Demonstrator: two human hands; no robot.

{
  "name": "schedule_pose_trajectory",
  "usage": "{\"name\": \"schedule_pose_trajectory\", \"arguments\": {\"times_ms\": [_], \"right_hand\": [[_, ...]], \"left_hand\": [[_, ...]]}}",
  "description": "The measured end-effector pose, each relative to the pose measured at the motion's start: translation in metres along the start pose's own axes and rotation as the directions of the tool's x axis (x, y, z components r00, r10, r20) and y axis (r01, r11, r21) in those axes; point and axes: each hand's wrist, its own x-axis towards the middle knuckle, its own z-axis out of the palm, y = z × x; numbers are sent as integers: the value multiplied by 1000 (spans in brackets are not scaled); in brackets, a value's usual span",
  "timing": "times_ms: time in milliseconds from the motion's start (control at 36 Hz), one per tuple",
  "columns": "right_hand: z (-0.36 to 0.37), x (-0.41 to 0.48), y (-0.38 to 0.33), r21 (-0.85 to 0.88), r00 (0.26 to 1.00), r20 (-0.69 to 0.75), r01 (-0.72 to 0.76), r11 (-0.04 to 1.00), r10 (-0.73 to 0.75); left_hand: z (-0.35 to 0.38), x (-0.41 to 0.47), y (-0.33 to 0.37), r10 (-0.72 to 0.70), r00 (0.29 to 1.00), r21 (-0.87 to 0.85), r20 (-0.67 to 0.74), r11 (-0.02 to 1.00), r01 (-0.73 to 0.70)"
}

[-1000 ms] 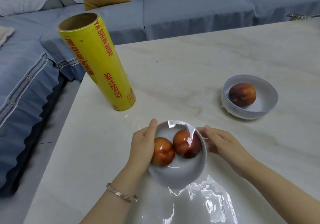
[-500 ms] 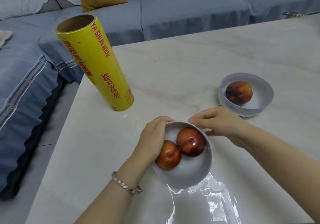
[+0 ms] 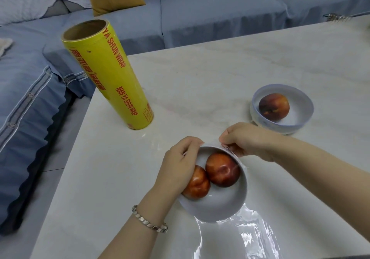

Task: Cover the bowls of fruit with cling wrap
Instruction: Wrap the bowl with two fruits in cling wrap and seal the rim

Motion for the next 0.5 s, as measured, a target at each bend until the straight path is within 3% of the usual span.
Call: {"name": "schedule_pose_trajectory", "arguments": {"times_ms": [139, 361, 444, 500], "right_hand": [[10, 6, 6, -145, 988, -78, 120, 982, -132], [12, 7, 27, 71, 964, -192, 199, 977, -183], [10, 2, 29, -44, 825, -415, 404, 914, -384], [11, -9, 25, -73, 749, -378, 561, 824, -544]], "left_hand": [[1, 0, -2, 6, 1000, -13, -17, 1000, -6], [1, -3, -4, 13, 1000, 12, -20, 1000, -13], [2, -1, -6, 11, 1000, 17, -29, 1000, -11], [2, -1, -7, 10, 999, 19, -44, 1000, -10]]}}
